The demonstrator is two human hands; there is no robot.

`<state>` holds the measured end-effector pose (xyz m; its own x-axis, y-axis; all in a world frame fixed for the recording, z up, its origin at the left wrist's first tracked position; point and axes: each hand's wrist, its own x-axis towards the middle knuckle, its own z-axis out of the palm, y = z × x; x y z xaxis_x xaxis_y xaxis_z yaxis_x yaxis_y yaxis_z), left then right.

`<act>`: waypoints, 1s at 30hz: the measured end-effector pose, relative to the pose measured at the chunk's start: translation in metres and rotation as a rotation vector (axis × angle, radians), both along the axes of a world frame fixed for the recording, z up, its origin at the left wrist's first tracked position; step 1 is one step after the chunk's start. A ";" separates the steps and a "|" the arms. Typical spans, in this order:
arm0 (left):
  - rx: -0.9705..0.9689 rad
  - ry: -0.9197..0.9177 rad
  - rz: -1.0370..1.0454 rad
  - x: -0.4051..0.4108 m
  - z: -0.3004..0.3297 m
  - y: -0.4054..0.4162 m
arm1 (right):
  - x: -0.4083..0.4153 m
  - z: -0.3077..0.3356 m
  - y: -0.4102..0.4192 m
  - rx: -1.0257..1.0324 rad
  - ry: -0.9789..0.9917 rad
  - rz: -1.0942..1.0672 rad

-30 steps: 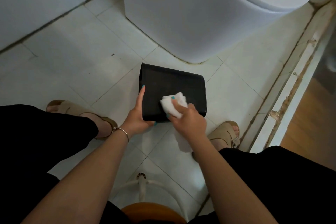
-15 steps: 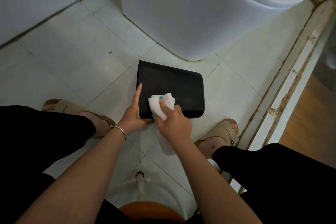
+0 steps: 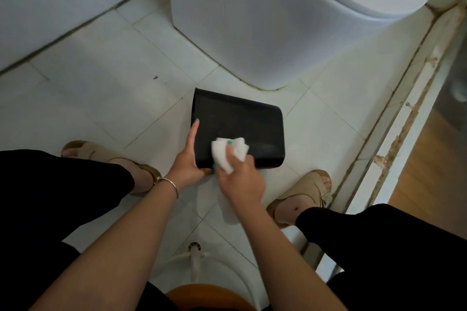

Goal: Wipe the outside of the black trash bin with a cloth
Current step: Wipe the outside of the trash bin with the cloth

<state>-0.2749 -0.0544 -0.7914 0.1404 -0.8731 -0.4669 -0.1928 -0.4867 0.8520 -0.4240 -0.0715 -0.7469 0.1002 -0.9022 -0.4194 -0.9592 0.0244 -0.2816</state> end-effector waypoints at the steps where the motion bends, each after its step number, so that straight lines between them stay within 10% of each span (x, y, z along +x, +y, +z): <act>1: 0.010 -0.014 -0.003 0.001 -0.001 0.000 | 0.011 0.002 0.004 -0.007 -0.020 0.065; 6: -0.004 -0.035 -0.026 0.006 -0.002 -0.001 | -0.026 0.004 -0.016 -0.072 0.087 0.204; 15: 0.003 0.006 -0.036 0.003 0.001 -0.002 | -0.085 -0.001 -0.039 0.016 0.130 -0.301; 24: -0.002 -0.036 -0.033 0.007 -0.001 -0.003 | -0.011 0.009 -0.028 -0.029 0.038 0.155; 30: 0.012 0.033 -0.053 0.007 -0.001 -0.002 | -0.059 0.002 -0.067 0.047 0.003 -0.202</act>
<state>-0.2674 -0.0563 -0.7922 0.0781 -0.8731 -0.4813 -0.1903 -0.4870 0.8524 -0.4828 -0.1388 -0.7452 -0.0821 -0.8833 -0.4616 -0.9344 0.2294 -0.2727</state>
